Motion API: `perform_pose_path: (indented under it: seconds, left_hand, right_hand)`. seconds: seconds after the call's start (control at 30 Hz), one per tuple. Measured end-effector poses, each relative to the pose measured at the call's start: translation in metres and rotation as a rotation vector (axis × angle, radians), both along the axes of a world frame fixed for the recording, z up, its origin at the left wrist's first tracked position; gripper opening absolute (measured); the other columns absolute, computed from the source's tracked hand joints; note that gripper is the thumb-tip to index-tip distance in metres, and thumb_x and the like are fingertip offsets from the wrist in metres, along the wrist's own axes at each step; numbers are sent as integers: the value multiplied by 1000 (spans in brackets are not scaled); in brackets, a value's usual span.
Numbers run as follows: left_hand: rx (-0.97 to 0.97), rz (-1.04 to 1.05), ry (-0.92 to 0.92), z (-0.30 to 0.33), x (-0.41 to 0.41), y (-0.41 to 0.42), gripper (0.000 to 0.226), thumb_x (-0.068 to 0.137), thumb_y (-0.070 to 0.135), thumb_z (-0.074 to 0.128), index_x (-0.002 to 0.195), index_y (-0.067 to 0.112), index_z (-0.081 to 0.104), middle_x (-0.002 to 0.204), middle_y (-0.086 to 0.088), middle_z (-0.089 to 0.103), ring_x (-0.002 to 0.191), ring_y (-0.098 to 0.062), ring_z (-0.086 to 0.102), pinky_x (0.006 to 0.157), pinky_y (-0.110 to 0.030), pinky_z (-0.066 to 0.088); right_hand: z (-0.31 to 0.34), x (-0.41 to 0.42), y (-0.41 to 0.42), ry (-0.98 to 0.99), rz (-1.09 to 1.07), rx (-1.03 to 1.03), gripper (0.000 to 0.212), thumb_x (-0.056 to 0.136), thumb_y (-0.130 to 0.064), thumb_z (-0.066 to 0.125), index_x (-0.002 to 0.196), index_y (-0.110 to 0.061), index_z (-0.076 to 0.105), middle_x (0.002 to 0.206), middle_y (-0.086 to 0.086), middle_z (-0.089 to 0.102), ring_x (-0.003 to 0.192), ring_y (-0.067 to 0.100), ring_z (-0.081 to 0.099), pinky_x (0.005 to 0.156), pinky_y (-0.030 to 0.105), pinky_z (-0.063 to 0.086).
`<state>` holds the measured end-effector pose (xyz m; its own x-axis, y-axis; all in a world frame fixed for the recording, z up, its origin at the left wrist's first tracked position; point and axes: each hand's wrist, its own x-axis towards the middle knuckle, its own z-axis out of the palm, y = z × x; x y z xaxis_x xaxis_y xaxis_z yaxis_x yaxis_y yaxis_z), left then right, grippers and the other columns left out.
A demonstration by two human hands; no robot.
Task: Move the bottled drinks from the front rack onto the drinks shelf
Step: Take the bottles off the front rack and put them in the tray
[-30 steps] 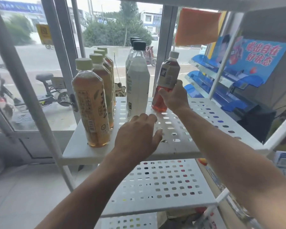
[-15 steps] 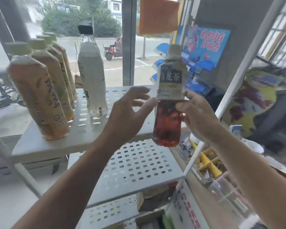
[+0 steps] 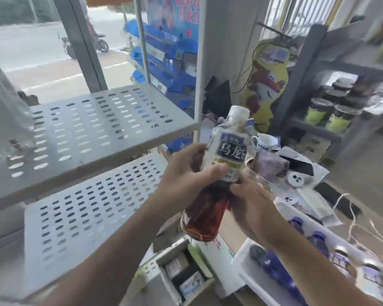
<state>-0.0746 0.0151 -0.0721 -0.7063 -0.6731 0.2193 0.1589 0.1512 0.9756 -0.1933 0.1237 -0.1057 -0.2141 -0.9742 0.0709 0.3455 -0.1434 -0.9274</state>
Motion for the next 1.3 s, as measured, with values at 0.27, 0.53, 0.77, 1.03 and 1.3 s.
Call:
perform_pose_path:
  seconds: [0.27,0.53,0.77,1.03,1.3]
  left_hand:
    - [125,-197,-157,-47,-74,57,46,78,20,80,118,5,61,104,-8,74,99,-25,71,89,-44,56]
    - [201,-327,-250,-92,-128,100,41,77,24,75,112,7,63,101,-7,75,97,-22,71,83,-34,57]
    - [165,-416,-394,-120,-156,115,36,86,33,70,115,15,62,105,-2,74,99,-15,70,90,-37,55]
    - [-552,-401,-730,-135,-149,106,39,97,44,53,128,20,53,122,3,62,105,-13,60,88,-31,52]
    - [-754,-403,-821,-147,-132,103,37,98,45,48,129,26,48,125,3,59,108,-18,58,81,-33,50]
  right_hand:
    - [-51,-22,82,156,-392,256,67,70,-49,82,126,-24,55,119,2,67,118,22,61,98,41,50]
    - [-77,-40,132,301,-747,505,35,79,-28,81,106,-28,59,92,-13,71,89,-3,66,80,19,48]
    - [-99,-58,151,374,-806,674,23,80,-29,79,97,-31,63,86,-18,71,82,-9,64,68,7,42]
    - [-143,-97,148,385,-859,1028,34,76,-45,76,97,-20,69,86,-5,71,79,13,68,61,26,50]
    - [-151,-113,133,530,-758,1226,71,76,-56,73,122,-11,42,107,7,62,84,25,60,54,28,36]
